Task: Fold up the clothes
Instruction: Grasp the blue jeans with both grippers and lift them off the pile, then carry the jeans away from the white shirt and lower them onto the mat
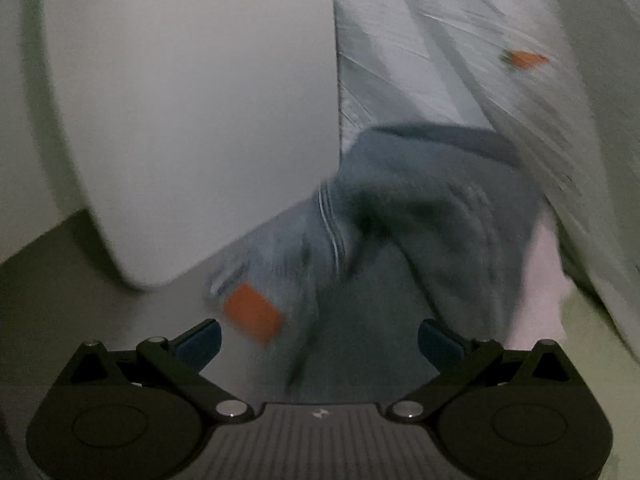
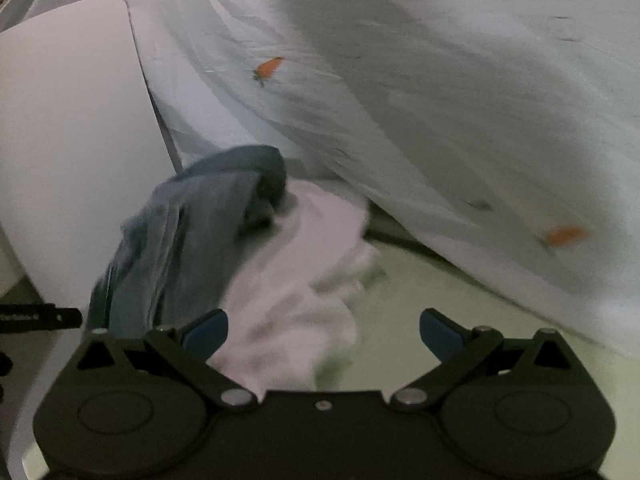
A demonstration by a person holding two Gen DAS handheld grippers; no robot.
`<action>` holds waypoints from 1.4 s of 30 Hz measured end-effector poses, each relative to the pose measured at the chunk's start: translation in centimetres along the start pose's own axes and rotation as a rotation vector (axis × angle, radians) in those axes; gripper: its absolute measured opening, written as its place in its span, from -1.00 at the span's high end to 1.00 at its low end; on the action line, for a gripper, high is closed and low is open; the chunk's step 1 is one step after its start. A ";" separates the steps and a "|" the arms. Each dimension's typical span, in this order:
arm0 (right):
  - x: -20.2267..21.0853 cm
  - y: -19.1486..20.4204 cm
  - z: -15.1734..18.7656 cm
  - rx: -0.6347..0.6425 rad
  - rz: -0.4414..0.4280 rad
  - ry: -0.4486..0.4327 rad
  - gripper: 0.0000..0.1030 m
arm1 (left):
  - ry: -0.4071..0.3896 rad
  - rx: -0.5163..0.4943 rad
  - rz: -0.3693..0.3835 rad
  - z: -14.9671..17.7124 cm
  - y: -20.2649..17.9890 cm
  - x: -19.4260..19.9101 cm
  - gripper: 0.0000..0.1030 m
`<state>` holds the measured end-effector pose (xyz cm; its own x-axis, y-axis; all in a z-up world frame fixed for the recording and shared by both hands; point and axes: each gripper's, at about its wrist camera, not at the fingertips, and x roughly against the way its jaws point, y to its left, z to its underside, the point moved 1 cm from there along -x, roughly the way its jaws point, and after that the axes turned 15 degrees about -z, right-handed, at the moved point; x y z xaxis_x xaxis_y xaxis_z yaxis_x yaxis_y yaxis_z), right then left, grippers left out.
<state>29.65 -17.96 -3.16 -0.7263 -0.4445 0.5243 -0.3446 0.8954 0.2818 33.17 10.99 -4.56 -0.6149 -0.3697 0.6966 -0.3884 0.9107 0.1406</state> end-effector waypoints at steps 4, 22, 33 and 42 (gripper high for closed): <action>-7.6 -0.6 -3.3 -0.012 -0.098 -0.006 -0.98 | 0.014 0.064 0.084 -4.0 -1.1 -5.3 -0.99; -17.0 2.1 -5.0 -0.182 -0.551 -0.072 0.55 | 0.049 0.272 0.411 -4.7 -2.7 -6.0 0.52; 8.6 0.2 1.0 -0.274 -0.628 -0.291 0.58 | -0.136 0.066 0.589 3.0 -1.6 18.0 0.56; 25.3 -6.0 12.2 -0.325 -0.356 -0.294 0.57 | 0.058 -0.171 0.745 15.6 -7.4 28.2 0.49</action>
